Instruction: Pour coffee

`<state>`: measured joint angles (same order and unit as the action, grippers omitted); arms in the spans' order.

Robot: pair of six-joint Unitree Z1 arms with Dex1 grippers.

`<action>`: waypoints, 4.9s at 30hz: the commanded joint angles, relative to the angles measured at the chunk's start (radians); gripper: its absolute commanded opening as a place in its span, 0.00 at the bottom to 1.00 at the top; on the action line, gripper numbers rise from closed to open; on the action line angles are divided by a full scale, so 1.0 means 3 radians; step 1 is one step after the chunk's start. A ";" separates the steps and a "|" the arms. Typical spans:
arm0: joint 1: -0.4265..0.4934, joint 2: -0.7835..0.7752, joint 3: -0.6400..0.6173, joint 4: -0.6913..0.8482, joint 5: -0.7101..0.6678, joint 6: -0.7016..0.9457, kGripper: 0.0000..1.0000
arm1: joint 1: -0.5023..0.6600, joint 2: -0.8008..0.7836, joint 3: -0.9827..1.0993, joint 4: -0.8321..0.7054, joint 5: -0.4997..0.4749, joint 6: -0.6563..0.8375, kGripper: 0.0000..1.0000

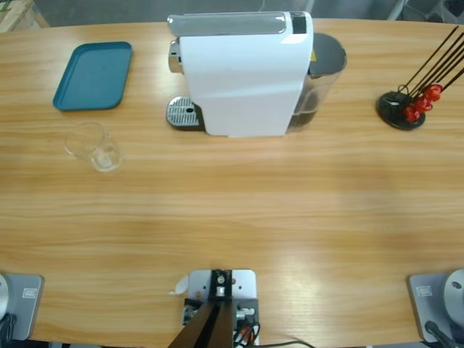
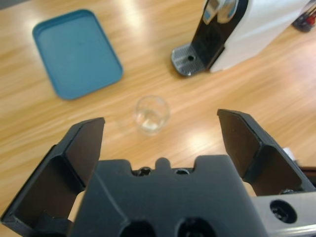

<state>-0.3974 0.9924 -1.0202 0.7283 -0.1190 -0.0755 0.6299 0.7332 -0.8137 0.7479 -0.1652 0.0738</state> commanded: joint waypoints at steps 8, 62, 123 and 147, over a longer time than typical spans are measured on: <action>-0.0090 0.1615 -0.1093 -0.0441 -0.1094 -0.1528 1.00 | 0.0028 0.0077 0.0038 -0.0013 -0.0058 0.0030 0.94; -0.0048 0.2702 -0.1447 -0.0912 -0.2002 -0.1665 0.83 | 0.0028 0.0195 0.0018 -0.0008 -0.0063 0.0056 0.95; -0.0092 0.2930 -0.1605 -0.0638 -0.1693 -0.1650 0.35 | 0.0028 0.0297 -0.0003 0.0002 -0.0063 0.0053 0.95; -0.0116 0.2886 -0.1626 -0.0984 -0.1960 -0.1662 0.00 | 0.0028 0.0312 -0.0008 0.0002 -0.0063 0.0056 0.95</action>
<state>-0.4187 1.8194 -1.5081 0.5182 -0.6489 -0.5738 0.6304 0.8040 -0.8233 0.7479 -0.1652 0.0791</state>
